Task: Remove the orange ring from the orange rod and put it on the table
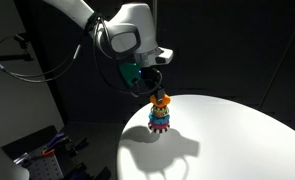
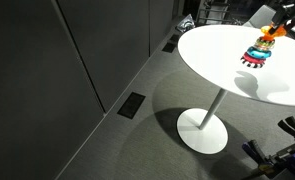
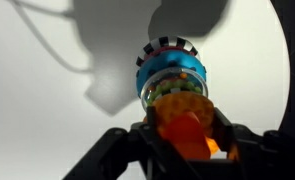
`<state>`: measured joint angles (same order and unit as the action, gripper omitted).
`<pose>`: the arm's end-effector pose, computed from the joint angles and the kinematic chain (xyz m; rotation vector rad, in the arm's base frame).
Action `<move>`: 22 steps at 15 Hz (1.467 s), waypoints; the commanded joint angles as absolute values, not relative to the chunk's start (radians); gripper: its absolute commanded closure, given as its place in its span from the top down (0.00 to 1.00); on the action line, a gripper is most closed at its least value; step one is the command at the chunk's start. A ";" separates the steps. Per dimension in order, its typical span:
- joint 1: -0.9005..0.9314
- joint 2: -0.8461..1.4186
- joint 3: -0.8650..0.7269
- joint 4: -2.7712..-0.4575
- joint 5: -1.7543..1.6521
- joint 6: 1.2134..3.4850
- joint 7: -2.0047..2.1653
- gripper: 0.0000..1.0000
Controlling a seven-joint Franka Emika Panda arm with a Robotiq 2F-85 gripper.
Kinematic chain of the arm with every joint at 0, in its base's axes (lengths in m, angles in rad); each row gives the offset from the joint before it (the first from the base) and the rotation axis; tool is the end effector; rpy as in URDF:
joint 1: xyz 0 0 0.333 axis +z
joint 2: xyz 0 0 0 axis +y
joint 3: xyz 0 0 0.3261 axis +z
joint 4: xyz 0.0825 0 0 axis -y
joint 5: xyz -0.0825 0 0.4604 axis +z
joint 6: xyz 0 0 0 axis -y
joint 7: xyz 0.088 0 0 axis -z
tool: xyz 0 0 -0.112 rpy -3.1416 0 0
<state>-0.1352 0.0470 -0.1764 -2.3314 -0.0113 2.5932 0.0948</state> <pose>0.5573 -0.1796 0.2889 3.0254 -0.6075 0.3293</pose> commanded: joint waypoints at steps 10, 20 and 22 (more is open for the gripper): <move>-0.160 0.024 -0.188 -2.284 -0.044 2.561 0.132 0.47; -0.238 0.056 -0.260 -2.254 -0.044 2.569 0.121 0.60; -0.248 0.075 -0.269 -2.256 -0.036 2.572 0.114 0.61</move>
